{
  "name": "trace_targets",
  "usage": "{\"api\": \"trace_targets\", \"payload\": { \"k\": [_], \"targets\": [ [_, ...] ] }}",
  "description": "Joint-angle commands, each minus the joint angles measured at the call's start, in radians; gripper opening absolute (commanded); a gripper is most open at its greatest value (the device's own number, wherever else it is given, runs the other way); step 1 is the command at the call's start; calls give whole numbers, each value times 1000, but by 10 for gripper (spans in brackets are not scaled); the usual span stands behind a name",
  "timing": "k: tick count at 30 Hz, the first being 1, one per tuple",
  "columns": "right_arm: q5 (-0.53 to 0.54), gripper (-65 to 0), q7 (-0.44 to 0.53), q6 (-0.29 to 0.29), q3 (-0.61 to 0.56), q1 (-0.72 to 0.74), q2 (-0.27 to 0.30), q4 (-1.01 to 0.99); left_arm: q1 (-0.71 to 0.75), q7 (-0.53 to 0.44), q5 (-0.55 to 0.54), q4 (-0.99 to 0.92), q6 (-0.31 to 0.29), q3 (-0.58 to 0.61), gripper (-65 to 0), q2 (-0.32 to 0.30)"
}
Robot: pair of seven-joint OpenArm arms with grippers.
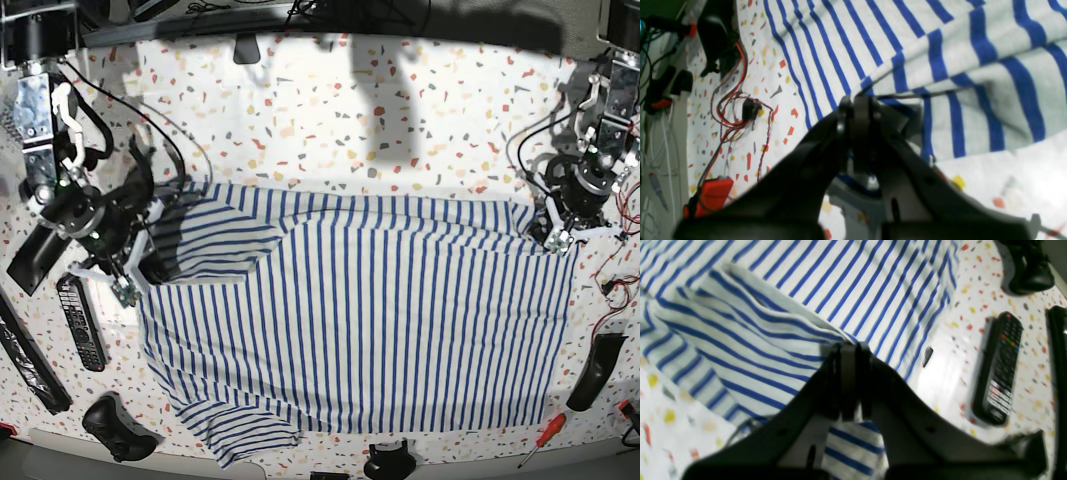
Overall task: Layout the t-shirt on the table in an organized manner, then fold the t-shirt properly
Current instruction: 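Lift the shirt edge with both grippers and pull it toward the robot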
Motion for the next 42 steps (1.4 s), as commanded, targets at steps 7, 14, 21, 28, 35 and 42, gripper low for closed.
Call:
{"api": "trace_targets", "payload": {
  "k": [7,14,21,28,35,42],
  "targets": [
    [-30,-650,22,-1,10,145,-83,-152,-47,-51,-2,14,13,-10,-650,-16],
    [-24,-650,22,2,10,269,-156,-285,-50,-64,-2,14,13,-10,-650,-16],
    [-29,-650,37,1,10,351,-194,-373,-61,-111,-1,14,13,-10,-650,-16],
    [-29,-650,43,-32,10,428,-197,-480,-117,-111,-2,-89,13,-10,-650,14],
    [-32,-650,81,-70,10,462,-204,-563,-166,-118,-1,-174,13,-10,-650,53],
    [-62,-650,98,-116,10,462,-204,-576,-200,-129,-1,-176,13,-10,-650,50]
  ]
}}
